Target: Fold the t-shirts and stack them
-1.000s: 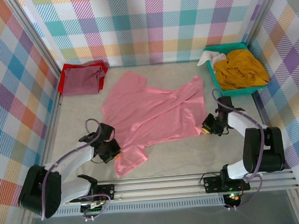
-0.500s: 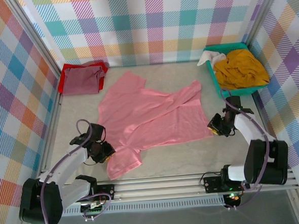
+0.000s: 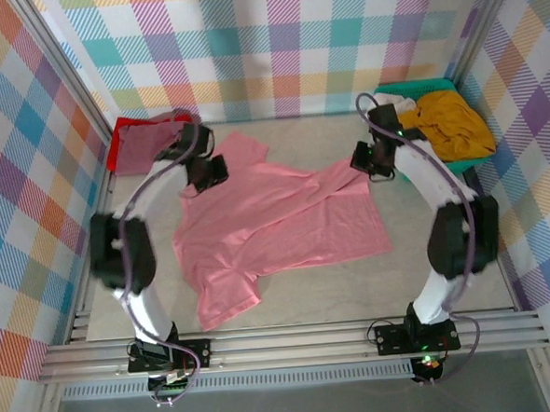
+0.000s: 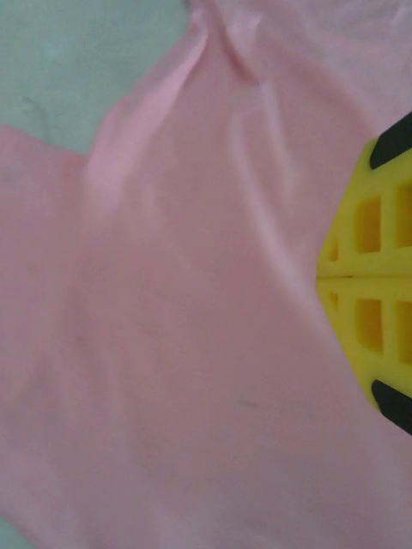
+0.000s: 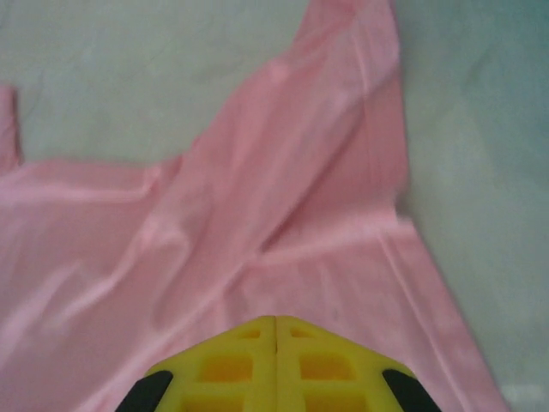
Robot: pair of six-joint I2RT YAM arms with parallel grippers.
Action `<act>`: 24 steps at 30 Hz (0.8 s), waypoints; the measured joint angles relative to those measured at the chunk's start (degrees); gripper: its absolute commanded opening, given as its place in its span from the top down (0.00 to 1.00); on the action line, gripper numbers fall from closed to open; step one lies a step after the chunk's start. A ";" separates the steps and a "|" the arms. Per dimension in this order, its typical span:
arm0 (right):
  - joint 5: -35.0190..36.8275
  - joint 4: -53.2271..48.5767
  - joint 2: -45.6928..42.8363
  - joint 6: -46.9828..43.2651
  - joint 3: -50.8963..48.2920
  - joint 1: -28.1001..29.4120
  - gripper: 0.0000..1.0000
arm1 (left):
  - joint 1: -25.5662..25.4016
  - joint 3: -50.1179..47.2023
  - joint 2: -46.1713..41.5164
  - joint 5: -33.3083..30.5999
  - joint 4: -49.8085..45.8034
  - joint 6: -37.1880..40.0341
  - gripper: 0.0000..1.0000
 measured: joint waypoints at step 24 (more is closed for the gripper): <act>-1.16 0.76 13.64 0.70 2.60 -2.08 0.75 | 7.43 53.11 46.51 8.92 -0.83 -7.04 1.00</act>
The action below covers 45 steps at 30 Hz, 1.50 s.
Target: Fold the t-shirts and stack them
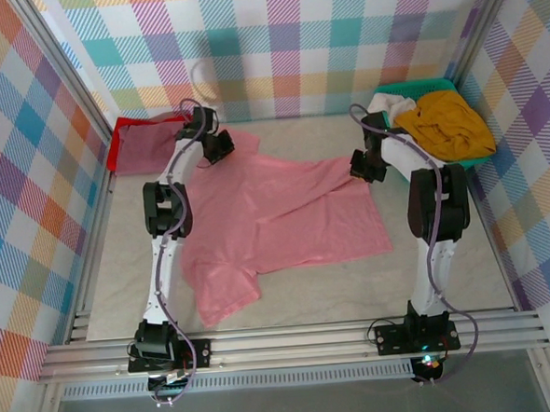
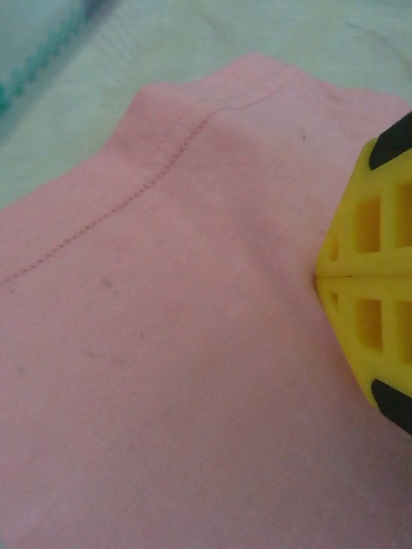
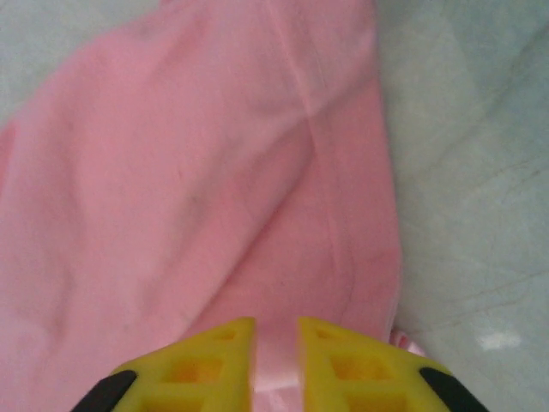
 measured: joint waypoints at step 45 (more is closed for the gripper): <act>6.64 -6.64 20.35 -1.01 25.81 4.74 1.00 | -7.96 -21.84 -15.08 -15.87 1.73 -0.09 1.00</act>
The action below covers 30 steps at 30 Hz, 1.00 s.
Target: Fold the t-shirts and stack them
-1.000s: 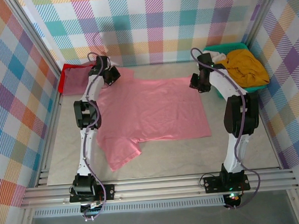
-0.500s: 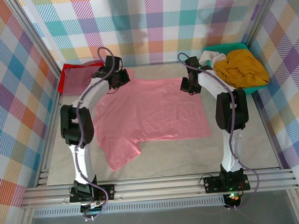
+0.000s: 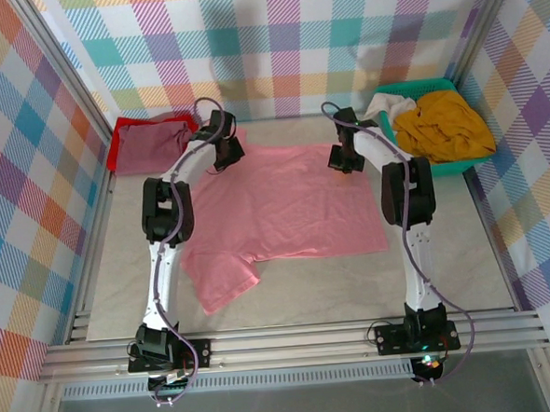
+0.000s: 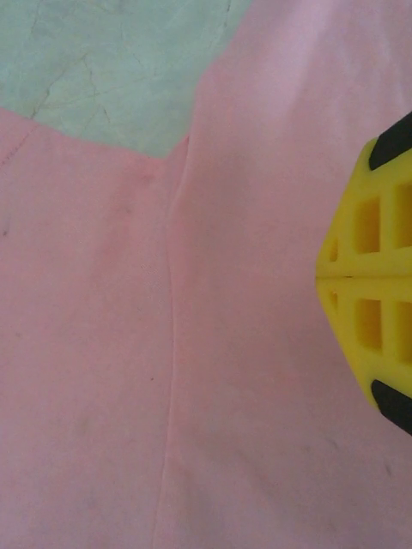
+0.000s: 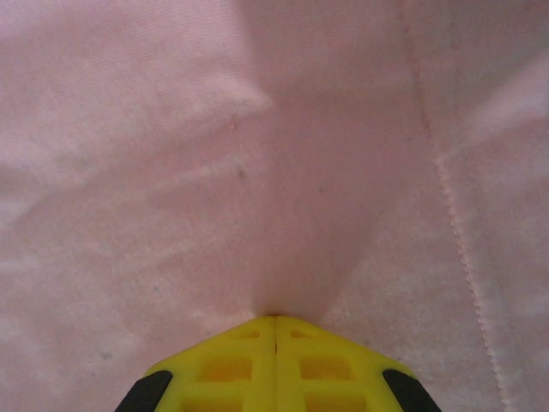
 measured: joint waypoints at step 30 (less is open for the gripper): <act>-5.70 -8.48 -1.66 0.66 8.96 -7.43 0.70 | -2.08 20.13 11.06 7.48 -3.17 0.37 0.69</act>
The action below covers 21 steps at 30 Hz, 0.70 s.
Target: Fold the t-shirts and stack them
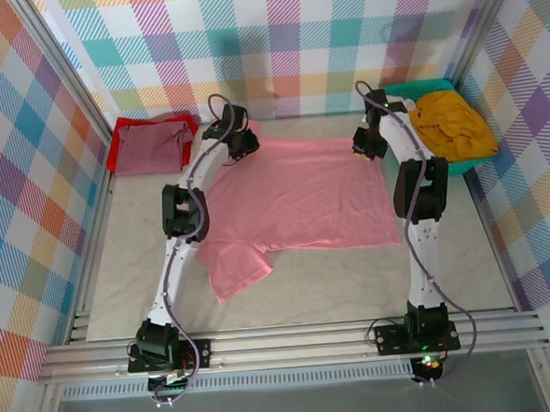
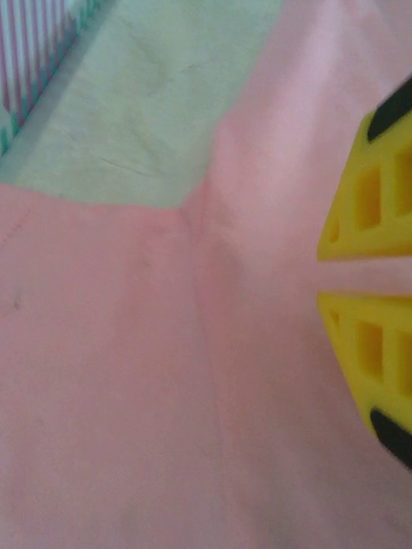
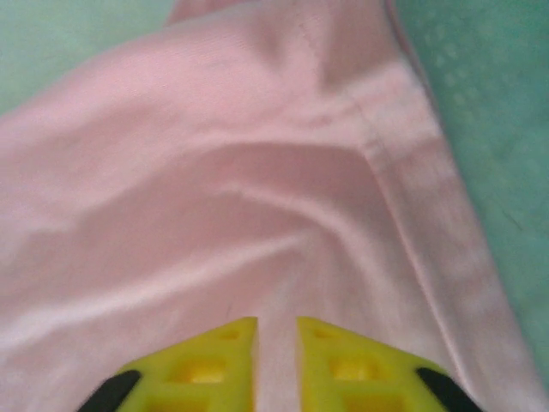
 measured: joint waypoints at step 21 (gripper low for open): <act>-6.19 30.62 -55.84 -1.51 -73.59 10.80 0.45 | -2.69 -102.03 -91.47 -9.84 3.93 -6.27 0.55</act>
